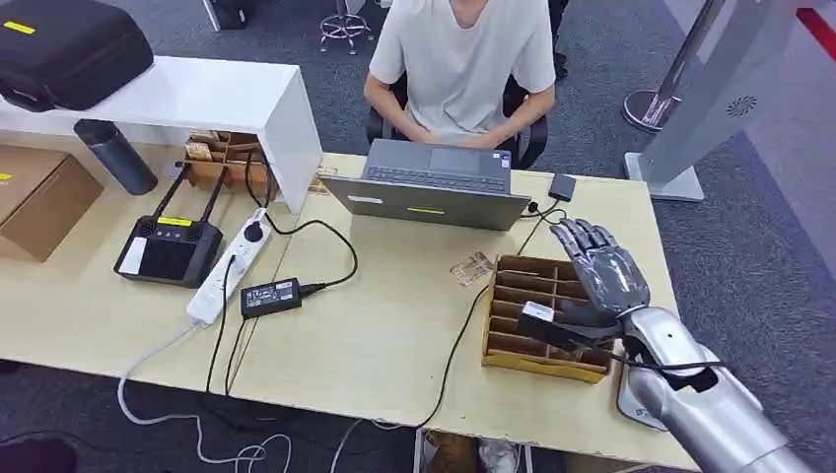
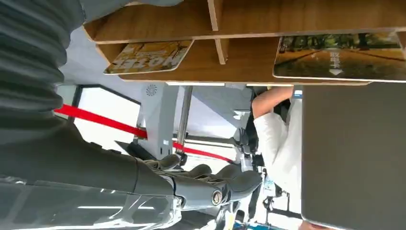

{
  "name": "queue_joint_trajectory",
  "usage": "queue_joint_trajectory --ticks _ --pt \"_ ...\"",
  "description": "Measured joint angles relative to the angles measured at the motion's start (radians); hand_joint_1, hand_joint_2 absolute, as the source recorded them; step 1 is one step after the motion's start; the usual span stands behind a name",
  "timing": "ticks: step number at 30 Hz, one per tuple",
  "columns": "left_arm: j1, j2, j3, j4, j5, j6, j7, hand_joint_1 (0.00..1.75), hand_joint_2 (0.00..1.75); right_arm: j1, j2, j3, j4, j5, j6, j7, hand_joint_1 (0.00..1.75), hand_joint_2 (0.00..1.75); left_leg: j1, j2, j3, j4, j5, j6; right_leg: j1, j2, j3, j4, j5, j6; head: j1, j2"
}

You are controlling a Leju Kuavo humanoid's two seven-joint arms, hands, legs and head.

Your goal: Pass the card to the sensor for recognition and then transmit it.

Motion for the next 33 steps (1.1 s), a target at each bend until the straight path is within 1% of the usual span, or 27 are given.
queue_joint_trajectory --ticks 7,17,33 --pt "-0.001 0.000 0.000 -0.003 -0.014 -0.005 -0.010 0.00 1.75 -0.025 0.016 0.012 0.038 0.003 -0.003 0.003 0.00 1.75 0.000 0.000 0.000 0.000 0.000 0.000 0.000 0.000 0.000 0.000 0.000 0.000 0.000 0.000" --pt "-0.001 0.000 0.000 -0.005 -0.019 -0.003 -0.013 0.00 1.75 -0.033 0.024 0.013 0.070 0.011 -0.009 0.005 0.00 1.75 0.000 0.000 0.000 0.000 0.000 0.000 0.000 0.000 0.000 0.000 0.000 0.000 0.000 0.000" --pt "0.000 0.000 0.000 -0.005 -0.023 -0.001 -0.026 0.00 1.75 -0.032 0.021 0.005 0.076 0.015 -0.030 0.021 0.00 1.75 0.000 0.000 0.001 0.000 0.000 0.000 0.000 0.000 0.000 0.000 0.000 0.000 0.000 0.000"
